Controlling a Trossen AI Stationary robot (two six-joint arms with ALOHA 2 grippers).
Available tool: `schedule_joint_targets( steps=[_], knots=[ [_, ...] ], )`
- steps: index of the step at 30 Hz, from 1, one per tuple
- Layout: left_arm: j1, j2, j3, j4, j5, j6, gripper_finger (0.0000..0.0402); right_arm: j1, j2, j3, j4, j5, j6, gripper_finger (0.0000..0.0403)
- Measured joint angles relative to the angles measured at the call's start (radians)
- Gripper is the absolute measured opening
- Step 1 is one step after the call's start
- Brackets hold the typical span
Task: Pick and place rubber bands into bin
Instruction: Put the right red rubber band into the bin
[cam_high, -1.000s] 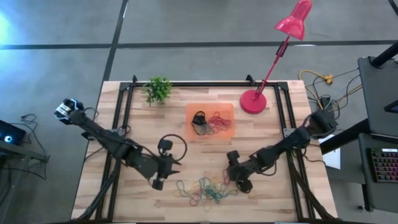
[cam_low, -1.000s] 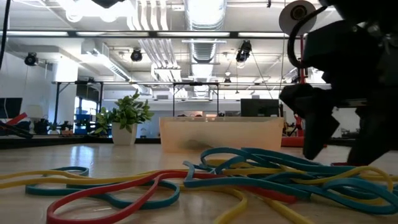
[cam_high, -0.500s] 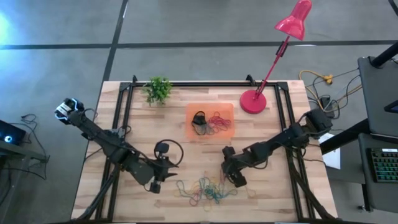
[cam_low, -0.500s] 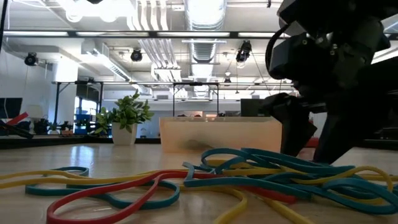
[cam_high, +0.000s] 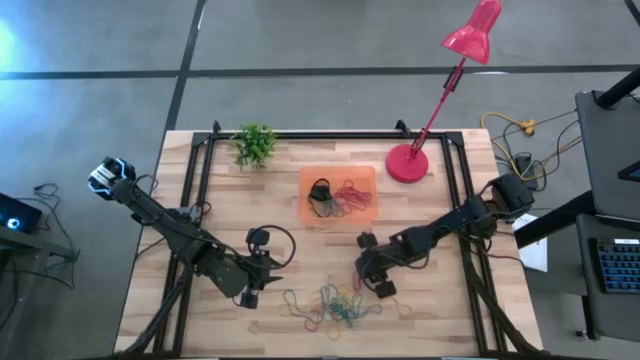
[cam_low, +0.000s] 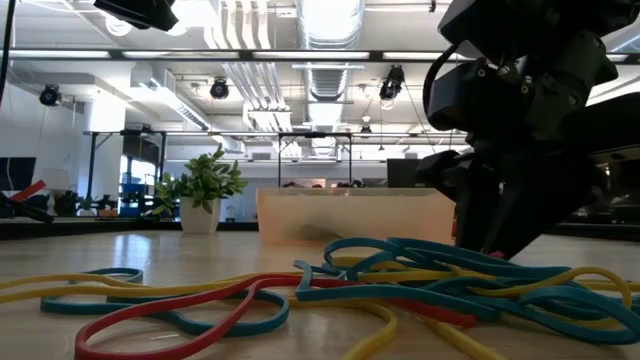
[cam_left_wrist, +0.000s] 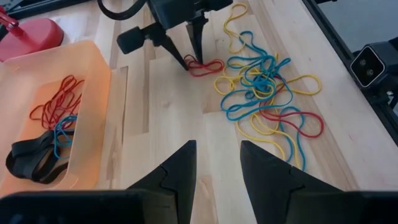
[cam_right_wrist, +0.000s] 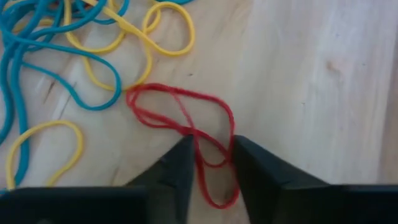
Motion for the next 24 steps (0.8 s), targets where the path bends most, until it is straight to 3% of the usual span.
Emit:
schedule_joint_targets(
  steps=[5, 12, 24],
  knots=[
    [0.000, -0.001, 0.000, 0.001, 0.000, 0.001, 0.0109, 0.001, 0.000, 0.000, 0.007, -0.010, -0.014, 0.0019],
    [0.000, -0.001, 0.000, 0.001, 0.000, 0.002, 0.0109, 0.002, -0.015, -0.003, 0.011, -0.007, -0.015, 0.0009],
    [0.000, -0.002, -0.002, 0.002, -0.016, 0.003, 0.0109, 0.002, -0.162, -0.008, -0.032, 0.059, -0.037, 0.0008]
  ],
)
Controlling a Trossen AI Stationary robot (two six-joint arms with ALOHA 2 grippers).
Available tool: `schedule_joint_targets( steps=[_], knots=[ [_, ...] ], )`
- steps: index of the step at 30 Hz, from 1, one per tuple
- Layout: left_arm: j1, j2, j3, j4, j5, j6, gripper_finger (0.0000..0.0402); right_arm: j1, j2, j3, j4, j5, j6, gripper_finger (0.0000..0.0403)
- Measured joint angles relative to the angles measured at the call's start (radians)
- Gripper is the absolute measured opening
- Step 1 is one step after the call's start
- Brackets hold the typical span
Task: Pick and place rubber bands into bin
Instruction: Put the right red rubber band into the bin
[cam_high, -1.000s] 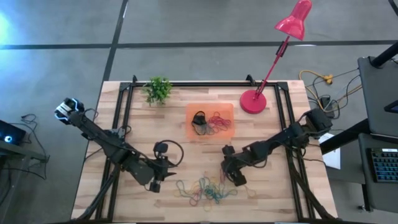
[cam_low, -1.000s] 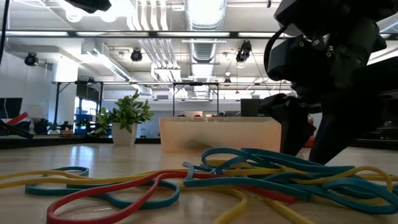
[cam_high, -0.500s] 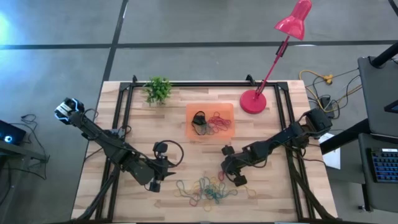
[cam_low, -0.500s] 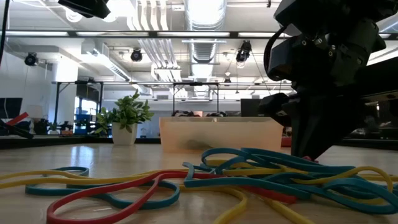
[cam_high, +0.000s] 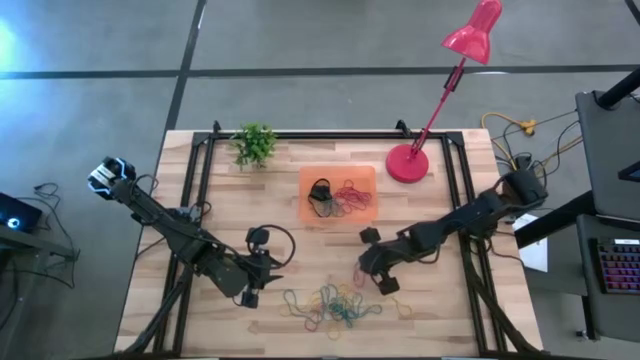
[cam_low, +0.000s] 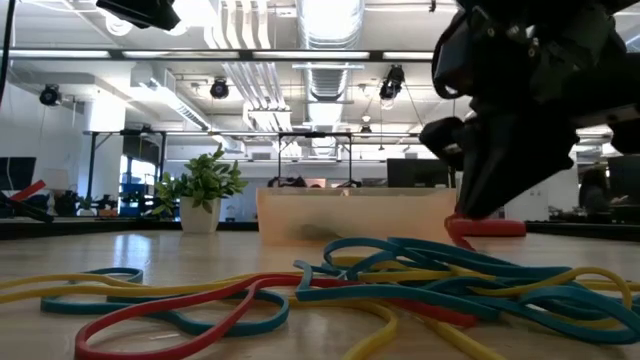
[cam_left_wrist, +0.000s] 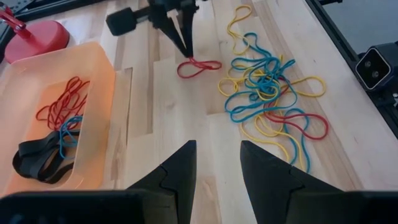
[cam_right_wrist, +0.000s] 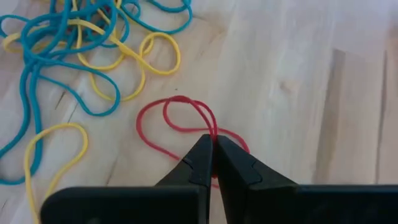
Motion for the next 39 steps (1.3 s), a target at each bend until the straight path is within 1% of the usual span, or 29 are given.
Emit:
schedule_joint_targets(
  steps=[9, 13, 20, 27, 31, 33, 39],
  knots=[
    [0.000, 0.000, -0.004, 0.000, 0.000, 0.000, 0.0109, -0.001, -0.067, 0.003, -0.010, 0.031, -0.023, 0.0008],
    [0.000, 0.000, -0.004, 0.002, -0.002, 0.000, 0.0109, -0.001, -0.101, 0.011, -0.011, 0.071, -0.051, 0.0008],
    [0.000, 0.000, -0.004, 0.003, -0.003, 0.003, 0.0109, -0.001, -0.178, 0.058, -0.068, 0.198, -0.125, 0.0008],
    [0.001, 0.000, -0.006, 0.004, -0.003, 0.005, 0.0109, -0.023, -0.240, 0.158, -0.168, 0.317, -0.224, 0.0008],
    [0.001, 0.000, -0.007, 0.004, -0.003, 0.010, 0.0109, -0.061, -0.253, 0.235, -0.225, 0.373, -0.286, 0.0008],
    [0.001, 0.000, -0.007, 0.005, -0.003, 0.010, 0.0109, -0.092, -0.253, 0.273, -0.253, 0.385, -0.313, 0.0008],
    [0.000, 0.000, -0.008, 0.004, -0.003, 0.010, 0.0109, -0.230, -0.241, 0.361, -0.340, 0.395, -0.340, 0.0008]
  ],
)
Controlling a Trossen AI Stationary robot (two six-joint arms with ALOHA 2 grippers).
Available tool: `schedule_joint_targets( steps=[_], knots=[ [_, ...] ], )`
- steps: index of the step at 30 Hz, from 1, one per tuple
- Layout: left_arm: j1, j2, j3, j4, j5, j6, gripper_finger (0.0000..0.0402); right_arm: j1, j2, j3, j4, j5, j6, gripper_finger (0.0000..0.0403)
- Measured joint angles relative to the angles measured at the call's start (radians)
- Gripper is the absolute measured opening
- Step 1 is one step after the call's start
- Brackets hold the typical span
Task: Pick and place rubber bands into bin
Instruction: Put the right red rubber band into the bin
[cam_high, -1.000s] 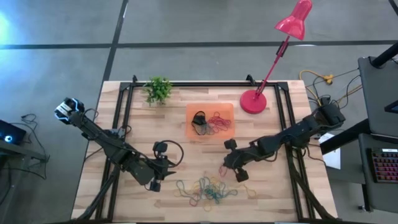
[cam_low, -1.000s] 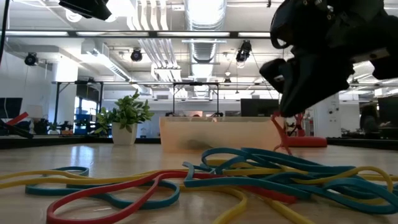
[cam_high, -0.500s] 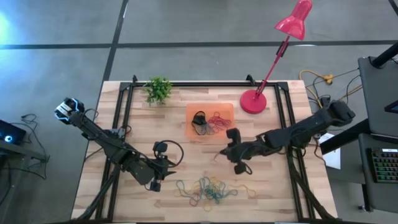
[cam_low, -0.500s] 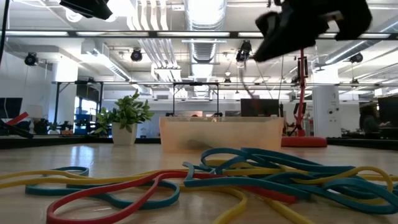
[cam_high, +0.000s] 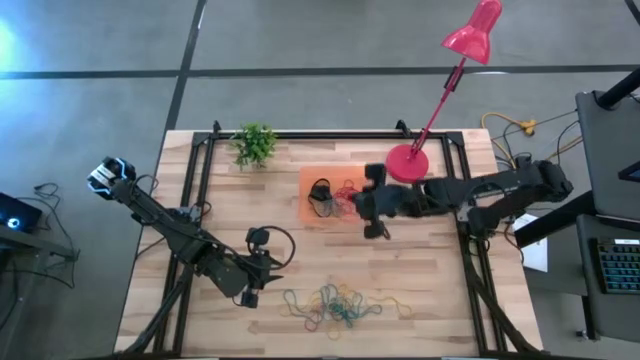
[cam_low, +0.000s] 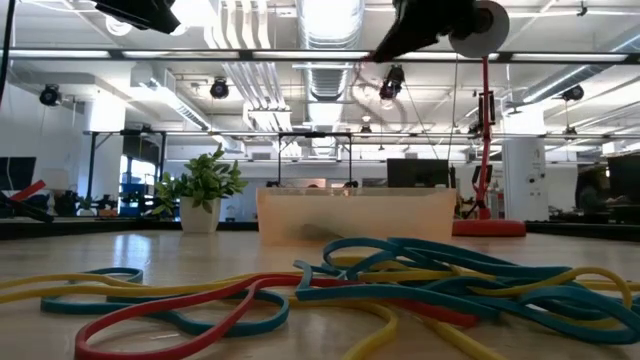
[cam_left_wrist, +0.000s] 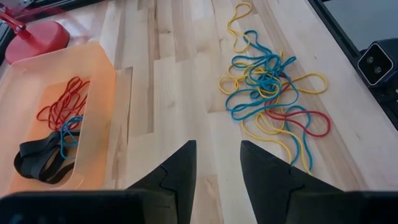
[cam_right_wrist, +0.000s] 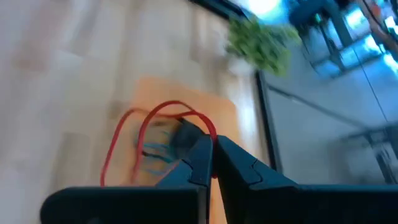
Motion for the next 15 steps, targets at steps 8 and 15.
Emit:
schedule_joint_targets(
  steps=[8, 15],
  knots=[
    [0.000, 0.000, -0.011, 0.000, 0.000, 0.000, 0.0109, -0.248, 0.008, -0.042, -0.020, -0.101, 0.036, 0.0008],
    [0.001, 0.000, -0.063, 0.017, -0.004, -0.009, 0.0109, -0.390, 0.010, -0.151, 0.142, -0.312, 0.067, 0.0009]
  ],
)
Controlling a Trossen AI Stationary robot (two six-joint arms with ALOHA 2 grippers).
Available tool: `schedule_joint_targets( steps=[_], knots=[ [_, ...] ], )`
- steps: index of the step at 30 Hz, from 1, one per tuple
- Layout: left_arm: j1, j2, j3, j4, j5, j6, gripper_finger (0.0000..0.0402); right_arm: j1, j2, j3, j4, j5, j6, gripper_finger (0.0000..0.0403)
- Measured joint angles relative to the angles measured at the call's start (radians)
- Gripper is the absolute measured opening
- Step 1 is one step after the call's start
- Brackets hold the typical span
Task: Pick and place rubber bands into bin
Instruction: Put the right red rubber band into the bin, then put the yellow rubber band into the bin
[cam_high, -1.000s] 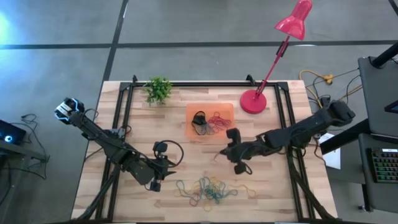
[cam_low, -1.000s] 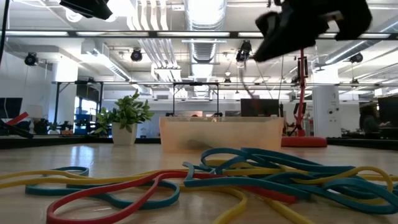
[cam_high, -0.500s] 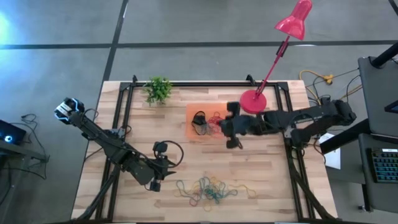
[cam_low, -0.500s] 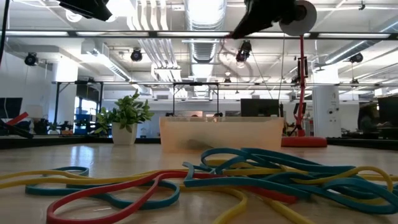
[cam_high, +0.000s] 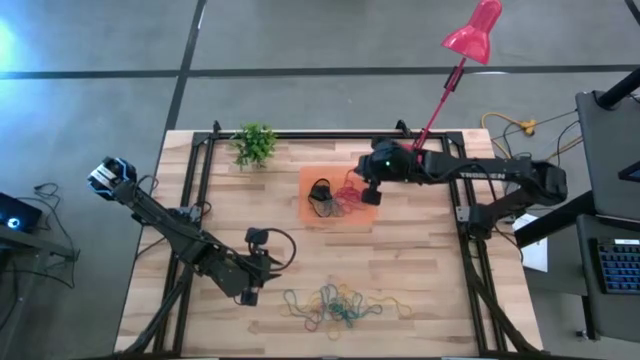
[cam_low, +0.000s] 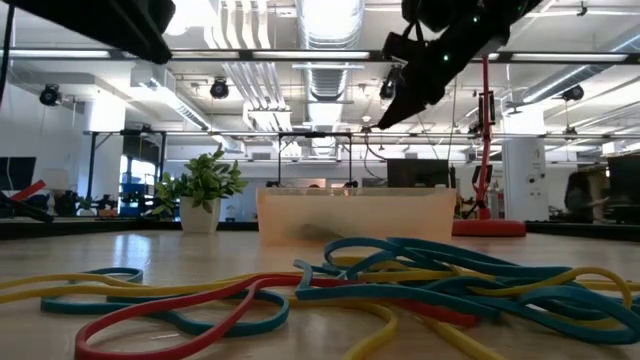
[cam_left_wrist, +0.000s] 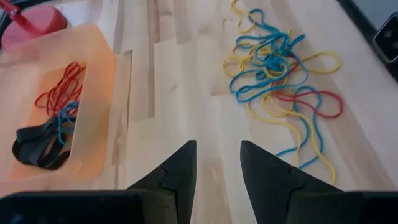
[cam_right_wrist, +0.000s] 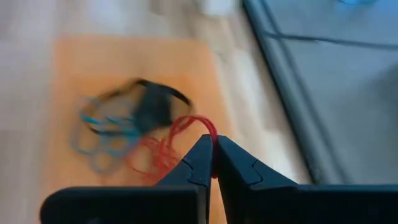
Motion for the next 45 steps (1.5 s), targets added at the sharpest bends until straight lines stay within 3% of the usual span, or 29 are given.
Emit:
schedule_joint_targets(
  steps=[3, 5, 15, 20, 24, 32, 39, 45],
  knots=[
    [0.000, 0.000, -0.010, 0.001, -0.018, -0.002, 0.0109, -0.026, 0.000, -0.027, 0.065, -0.162, -0.001, 0.0017],
    [0.000, 0.000, -0.010, 0.012, -0.024, -0.002, 0.0109, -0.033, 0.000, -0.032, 0.068, -0.204, 0.007, 0.0033],
    [0.000, 0.000, -0.010, 0.071, -0.031, 0.026, 0.0109, -0.035, -0.001, -0.032, 0.064, -0.217, 0.057, 0.0168],
    [0.002, 0.026, -0.011, 0.101, -0.035, 0.027, 0.0109, -0.025, -0.001, -0.034, 0.061, -0.200, 0.059, 0.0209],
    [0.006, 0.057, -0.012, 0.111, -0.045, 0.028, 0.0109, -0.028, 0.018, -0.035, 0.055, -0.168, 0.080, 0.0223],
    [0.008, 0.174, -0.012, 0.141, 0.146, 0.035, 0.0109, 0.040, 0.024, -0.044, 0.013, -0.385, 0.075, 0.0234],
    [0.008, 0.267, -0.012, 0.229, 0.318, 0.024, 0.0109, 0.201, 0.024, -0.048, 0.020, -0.393, 0.074, 0.0226],
    [0.014, 0.321, -0.012, 0.267, 0.341, 0.025, 0.0109, 0.322, 0.024, -0.050, 0.037, -0.357, 0.123, 0.0223]
  ],
)
